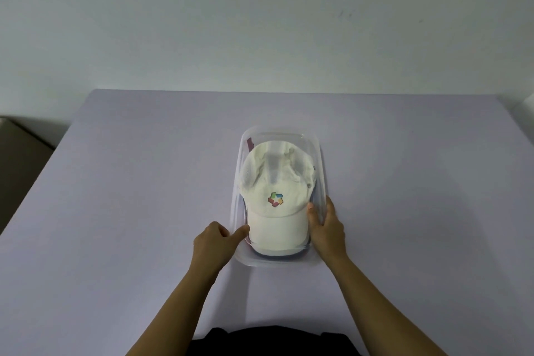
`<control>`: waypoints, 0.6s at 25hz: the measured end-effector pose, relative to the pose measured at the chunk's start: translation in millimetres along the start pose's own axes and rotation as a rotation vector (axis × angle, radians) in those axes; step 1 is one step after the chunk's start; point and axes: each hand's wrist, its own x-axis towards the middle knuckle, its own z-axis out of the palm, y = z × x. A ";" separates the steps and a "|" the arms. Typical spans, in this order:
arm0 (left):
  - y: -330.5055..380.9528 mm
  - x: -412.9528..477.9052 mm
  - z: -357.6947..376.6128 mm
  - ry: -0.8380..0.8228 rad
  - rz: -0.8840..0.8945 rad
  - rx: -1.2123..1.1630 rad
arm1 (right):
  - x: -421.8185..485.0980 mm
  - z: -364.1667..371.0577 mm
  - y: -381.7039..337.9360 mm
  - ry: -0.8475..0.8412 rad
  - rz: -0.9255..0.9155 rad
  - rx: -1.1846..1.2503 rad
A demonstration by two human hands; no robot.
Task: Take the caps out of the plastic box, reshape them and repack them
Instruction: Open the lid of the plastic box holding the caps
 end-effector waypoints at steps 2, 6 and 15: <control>1.1 0.1 0.8 -0.008 -0.008 0.014 | -0.2 -0.9 -0.6 -0.009 -0.003 -0.004; 7.5 -3.1 4.9 0.046 0.012 0.047 | -0.4 -3.1 -1.7 -0.030 0.002 0.025; 18.3 -8.5 -1.5 0.003 -0.008 0.036 | 0.5 -11.2 -4.3 -0.105 0.047 0.139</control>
